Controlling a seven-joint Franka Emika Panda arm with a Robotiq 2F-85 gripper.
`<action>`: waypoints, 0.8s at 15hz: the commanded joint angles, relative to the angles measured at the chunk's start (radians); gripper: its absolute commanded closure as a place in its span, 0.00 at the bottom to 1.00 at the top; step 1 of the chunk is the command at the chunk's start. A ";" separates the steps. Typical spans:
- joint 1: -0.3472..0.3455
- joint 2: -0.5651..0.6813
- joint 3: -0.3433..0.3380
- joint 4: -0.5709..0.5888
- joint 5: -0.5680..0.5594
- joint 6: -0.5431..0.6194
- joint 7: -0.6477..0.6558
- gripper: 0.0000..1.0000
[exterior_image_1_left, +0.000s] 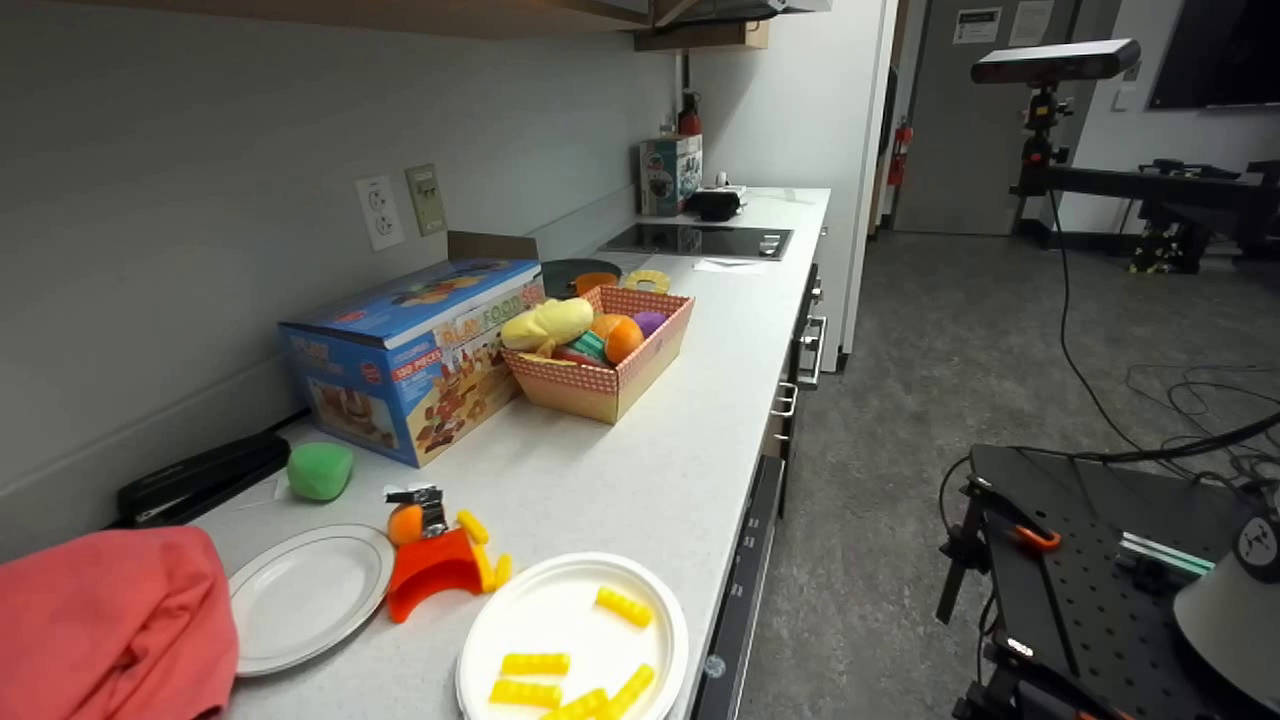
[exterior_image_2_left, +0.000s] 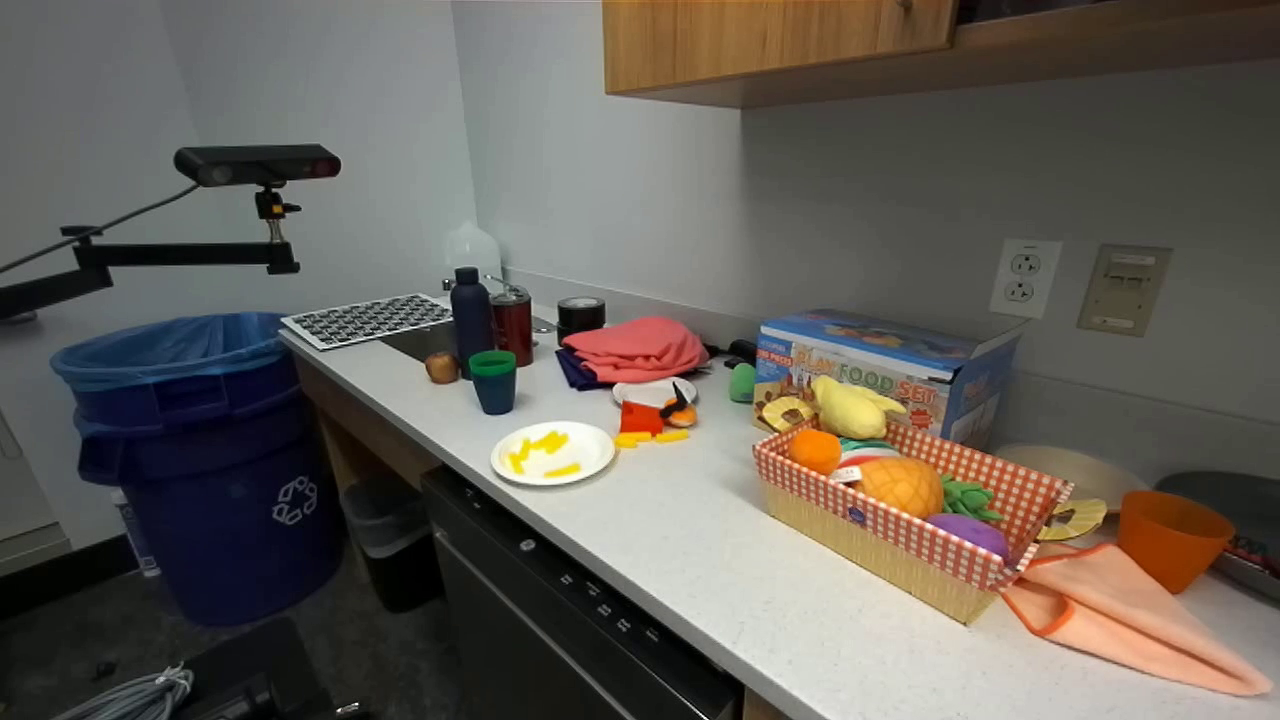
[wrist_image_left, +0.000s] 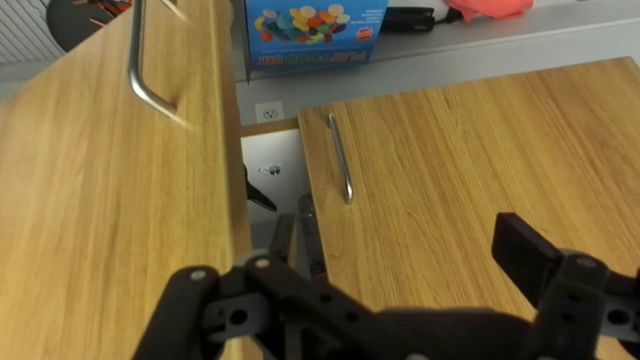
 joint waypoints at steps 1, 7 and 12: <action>-0.008 0.004 0.009 0.032 -0.095 -0.105 0.043 0.00; -0.005 0.004 0.018 0.027 -0.234 -0.071 0.108 0.00; -0.002 0.001 0.026 0.007 -0.263 0.061 0.207 0.00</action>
